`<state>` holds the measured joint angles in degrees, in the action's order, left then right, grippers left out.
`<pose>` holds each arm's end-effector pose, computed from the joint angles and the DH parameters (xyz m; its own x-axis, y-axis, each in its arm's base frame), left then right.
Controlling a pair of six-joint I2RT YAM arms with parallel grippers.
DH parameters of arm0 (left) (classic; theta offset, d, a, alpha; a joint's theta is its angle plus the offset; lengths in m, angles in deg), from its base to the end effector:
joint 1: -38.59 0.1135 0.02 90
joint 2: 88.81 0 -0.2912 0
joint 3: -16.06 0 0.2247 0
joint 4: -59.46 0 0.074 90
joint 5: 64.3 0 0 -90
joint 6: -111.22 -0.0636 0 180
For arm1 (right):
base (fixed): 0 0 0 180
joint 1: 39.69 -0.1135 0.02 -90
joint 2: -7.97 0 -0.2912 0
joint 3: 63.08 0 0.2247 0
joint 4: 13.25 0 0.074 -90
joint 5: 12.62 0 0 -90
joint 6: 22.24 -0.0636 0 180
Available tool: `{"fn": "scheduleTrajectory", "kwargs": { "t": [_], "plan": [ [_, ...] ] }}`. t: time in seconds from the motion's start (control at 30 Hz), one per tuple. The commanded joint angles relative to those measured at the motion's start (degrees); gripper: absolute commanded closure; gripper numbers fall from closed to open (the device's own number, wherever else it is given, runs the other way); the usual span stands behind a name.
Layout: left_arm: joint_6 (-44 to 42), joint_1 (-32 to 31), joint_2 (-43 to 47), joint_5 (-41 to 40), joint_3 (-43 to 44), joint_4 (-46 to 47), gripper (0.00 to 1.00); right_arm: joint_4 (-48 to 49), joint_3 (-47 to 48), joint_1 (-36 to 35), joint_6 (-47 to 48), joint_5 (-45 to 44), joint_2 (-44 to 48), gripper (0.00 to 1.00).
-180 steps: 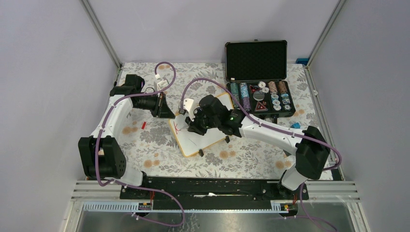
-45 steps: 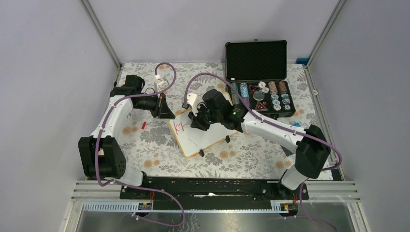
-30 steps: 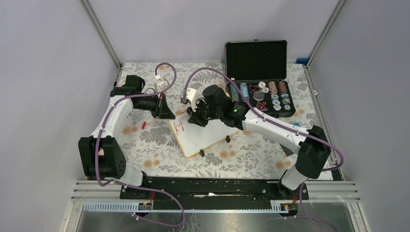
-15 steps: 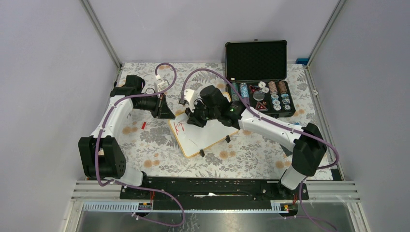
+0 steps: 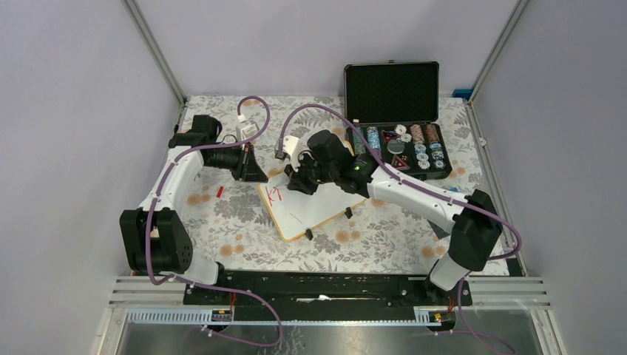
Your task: Write a sentence on the whiteboard
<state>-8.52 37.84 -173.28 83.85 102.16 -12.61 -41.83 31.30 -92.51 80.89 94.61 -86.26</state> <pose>0.2518 -0.0573 0.3084 -0.6736 0.2706 -0.6878 0.7203 0.4488 -0.5289 0.2175 0.3179 0.3403 -0.0716 -0.4534 -0.8884 -0.9597 0.2738 -0.0624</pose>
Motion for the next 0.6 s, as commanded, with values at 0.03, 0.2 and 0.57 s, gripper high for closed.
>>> {"fn": "scheduleTrajectory", "kwargs": {
  "t": [0.03,0.2,0.57],
  "plan": [
    [-0.88,-0.83,0.97,0.53,-1.04,-0.57,1.00,-0.01,0.13,1.59,-0.96,2.36,5.73,1.00],
    [-1.00,-0.92,1.10,0.30,-1.17,-0.59,1.00,0.15,-2.52,2.88,-1.12,4.11,6.83,1.00],
    [-1.13,-1.18,1.23,0.15,-1.17,-0.63,1.00,2.82,-4.72,3.29,-1.48,5.77,6.32,1.00]
  ]
}}
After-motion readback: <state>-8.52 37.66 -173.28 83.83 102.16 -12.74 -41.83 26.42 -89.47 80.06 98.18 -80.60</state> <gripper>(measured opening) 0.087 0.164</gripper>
